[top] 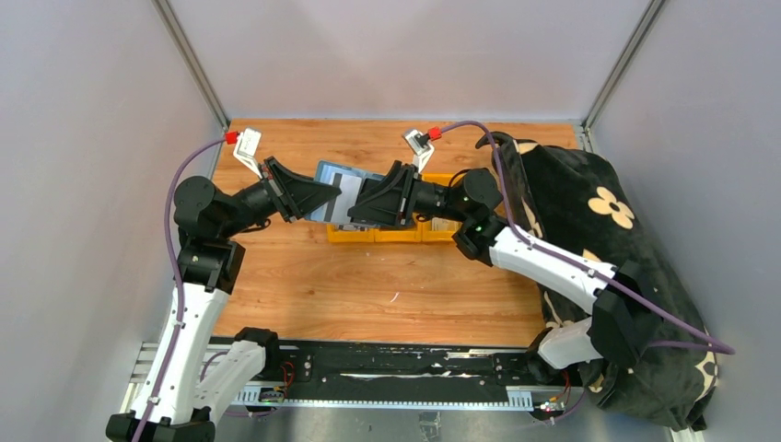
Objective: Take the credit cards out of the card holder
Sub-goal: Remove the credit card from the card holder.
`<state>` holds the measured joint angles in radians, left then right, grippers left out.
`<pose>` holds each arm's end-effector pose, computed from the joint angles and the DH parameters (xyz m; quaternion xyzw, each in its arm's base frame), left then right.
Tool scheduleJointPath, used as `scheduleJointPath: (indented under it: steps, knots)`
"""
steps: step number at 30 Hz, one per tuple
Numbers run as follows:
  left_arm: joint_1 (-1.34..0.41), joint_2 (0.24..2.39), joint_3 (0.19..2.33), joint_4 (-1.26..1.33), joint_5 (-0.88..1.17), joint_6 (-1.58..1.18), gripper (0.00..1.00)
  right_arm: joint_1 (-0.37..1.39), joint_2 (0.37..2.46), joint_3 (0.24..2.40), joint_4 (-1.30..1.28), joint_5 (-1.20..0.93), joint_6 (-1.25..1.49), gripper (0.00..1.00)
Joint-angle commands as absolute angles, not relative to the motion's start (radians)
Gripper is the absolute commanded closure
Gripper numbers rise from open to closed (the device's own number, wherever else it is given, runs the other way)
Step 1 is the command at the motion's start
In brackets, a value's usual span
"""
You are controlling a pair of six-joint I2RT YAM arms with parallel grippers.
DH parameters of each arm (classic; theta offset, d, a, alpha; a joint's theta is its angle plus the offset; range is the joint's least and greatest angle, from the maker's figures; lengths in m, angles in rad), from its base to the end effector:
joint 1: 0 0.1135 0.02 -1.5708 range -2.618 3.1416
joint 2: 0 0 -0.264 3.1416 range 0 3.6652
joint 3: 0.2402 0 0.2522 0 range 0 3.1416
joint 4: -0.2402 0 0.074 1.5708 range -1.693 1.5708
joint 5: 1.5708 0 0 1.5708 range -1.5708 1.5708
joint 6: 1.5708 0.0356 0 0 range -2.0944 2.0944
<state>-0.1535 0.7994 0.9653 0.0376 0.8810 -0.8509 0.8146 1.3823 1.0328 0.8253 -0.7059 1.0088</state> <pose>0.1562 -0.0520 0.4219 0.1155 0.6499 -0.5736 0.4850 0.1967 0.2421 0.3916 -0.2464 0.5148 0.7436 0.3484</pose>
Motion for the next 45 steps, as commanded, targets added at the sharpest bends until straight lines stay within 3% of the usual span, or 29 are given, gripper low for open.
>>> scheduleJointPath:
  steps: [1, 4, 8, 9, 13, 17, 25, 34, 38, 45]
  knots:
    - [-0.155, 0.791, 0.959, 0.123, 0.946, -0.917, 1.00, 0.824, 1.433, 1.027, 1.044, -0.732, 1.133, 0.48]
    - [-0.155, 0.789, 0.960, 0.121, 0.949, -0.923, 0.98, 0.826, 1.442, 1.018, 1.091, -0.731, 1.156, 0.54]
    - [-0.155, 0.786, 0.960, 0.115, 0.956, -0.925, 0.91, 0.825, 1.446, 1.007, 1.152, -0.719, 1.193, 0.77]
    - [-0.155, 0.784, 0.956, 0.120, 0.960, -0.932, 0.87, 0.825, 1.446, 1.004, 1.167, -0.716, 1.202, 0.86]
    - [-0.155, 0.789, 0.949, 0.160, 0.999, -0.979, 0.70, 0.820, 1.433, 0.975, 1.202, -0.702, 1.216, 1.00]
    - [-0.155, 0.787, 0.947, 0.229, 1.034, -1.030, 0.64, 0.813, 1.410, 0.936, 1.229, -0.682, 1.221, 1.00]
    - [-0.155, 0.784, 0.947, 0.273, 1.043, -1.066, 0.93, 0.813, 1.377, 0.889, 1.254, -0.676, 1.216, 1.00]
    - [-0.154, 0.785, 0.978, 0.274, 1.018, -1.054, 1.00, 0.813, 1.348, 0.839, 1.241, -0.672, 1.194, 1.00]
    - [-0.151, 0.781, 0.992, 0.209, 0.994, -0.987, 1.00, 0.810, 1.334, 0.837, 1.218, -0.678, 1.182, 1.00]
    - [-0.149, 0.777, 1.158, -0.260, 0.852, -0.536, 1.00, 0.724, 1.232, 0.835, 1.006, -0.732, 1.100, 1.00]
